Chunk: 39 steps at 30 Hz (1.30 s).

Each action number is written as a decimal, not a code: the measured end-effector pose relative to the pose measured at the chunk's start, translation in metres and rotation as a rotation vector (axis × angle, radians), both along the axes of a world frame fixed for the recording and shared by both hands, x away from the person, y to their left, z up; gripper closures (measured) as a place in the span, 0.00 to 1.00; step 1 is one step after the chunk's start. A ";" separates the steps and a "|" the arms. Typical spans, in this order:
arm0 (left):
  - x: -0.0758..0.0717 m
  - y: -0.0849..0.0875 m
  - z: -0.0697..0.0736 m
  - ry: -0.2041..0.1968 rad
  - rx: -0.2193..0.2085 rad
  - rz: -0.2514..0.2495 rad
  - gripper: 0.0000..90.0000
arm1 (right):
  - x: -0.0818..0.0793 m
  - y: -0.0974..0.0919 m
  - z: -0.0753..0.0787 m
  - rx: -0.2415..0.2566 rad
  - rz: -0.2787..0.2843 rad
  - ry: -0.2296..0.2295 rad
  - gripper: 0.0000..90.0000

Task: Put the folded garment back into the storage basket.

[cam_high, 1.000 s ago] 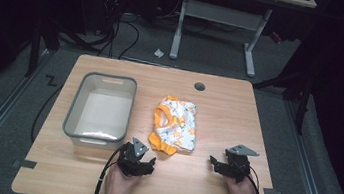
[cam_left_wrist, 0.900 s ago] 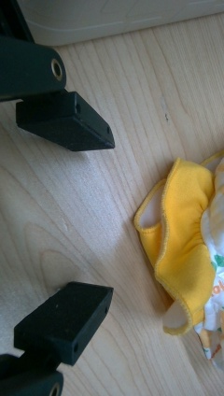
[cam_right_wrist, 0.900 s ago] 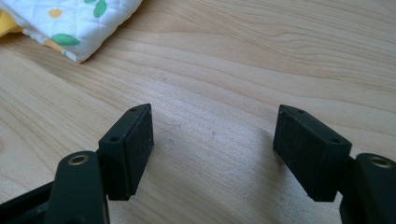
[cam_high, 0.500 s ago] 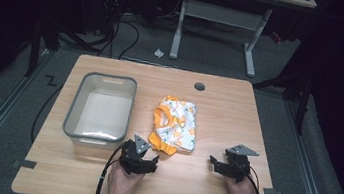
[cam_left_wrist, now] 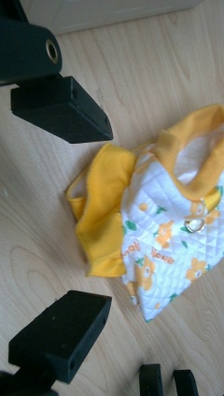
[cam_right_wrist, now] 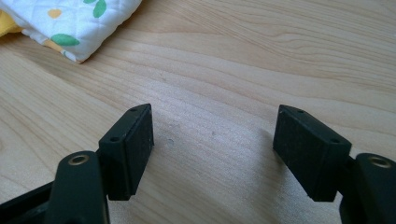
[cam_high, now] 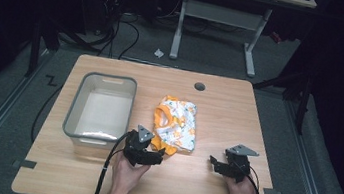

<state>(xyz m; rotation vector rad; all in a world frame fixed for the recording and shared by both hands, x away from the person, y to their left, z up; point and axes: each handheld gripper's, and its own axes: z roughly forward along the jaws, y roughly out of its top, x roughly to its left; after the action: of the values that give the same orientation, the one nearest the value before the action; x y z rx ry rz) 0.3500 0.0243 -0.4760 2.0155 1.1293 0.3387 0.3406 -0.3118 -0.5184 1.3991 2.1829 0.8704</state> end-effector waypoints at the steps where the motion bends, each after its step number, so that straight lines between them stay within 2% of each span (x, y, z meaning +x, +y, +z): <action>1: 0.000 0.000 0.000 0.000 0.000 0.000 0.20 | 0.000 0.000 0.000 0.000 0.000 0.000 0.32; 6: 0.008 -0.004 0.006 0.002 0.002 -0.006 0.19 | 0.000 0.000 0.000 0.001 0.000 -0.001 0.32; 12: 0.019 -0.009 0.005 0.024 -0.002 -0.009 0.18 | 0.000 0.000 0.000 0.000 0.001 -0.001 0.32; 15: 0.028 -0.016 0.005 0.022 0.032 -0.015 0.18 | -0.001 0.000 0.000 0.000 0.001 -0.001 0.32; 19: 0.035 -0.020 0.008 0.017 0.034 -0.013 0.17 | -0.001 0.000 0.000 0.000 0.001 -0.001 0.32; 22: 0.046 -0.024 0.010 0.031 0.040 -0.015 0.17 | -0.001 0.000 0.000 0.000 0.001 -0.001 0.32; 24: 0.048 -0.025 0.010 0.045 0.049 -0.009 0.17 | -0.001 0.000 0.000 0.000 0.002 -0.001 0.32; 25: 0.054 -0.027 0.011 0.059 0.050 -0.002 0.17 | -0.001 0.000 0.000 0.000 0.001 0.000 0.32; 29: 0.062 -0.028 0.014 0.063 0.040 0.007 0.17 | -0.001 0.000 0.000 0.000 0.001 -0.001 0.32; 31: 0.070 -0.028 0.014 0.076 0.006 0.021 0.17 | -0.001 0.000 0.000 0.000 0.001 0.000 0.32; 36: 0.082 -0.032 0.015 0.084 0.032 0.038 0.16 | -0.001 0.000 0.000 0.000 0.001 0.000 0.32; 39: 0.087 -0.032 0.015 0.078 0.019 0.057 0.16 | -0.001 0.000 0.000 0.000 0.001 0.000 0.32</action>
<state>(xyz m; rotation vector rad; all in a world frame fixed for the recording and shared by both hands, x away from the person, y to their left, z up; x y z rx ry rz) 0.4371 -0.0074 -0.4608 2.0319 1.2377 0.3024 0.3399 -0.3119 -0.5184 1.3976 2.1837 0.8716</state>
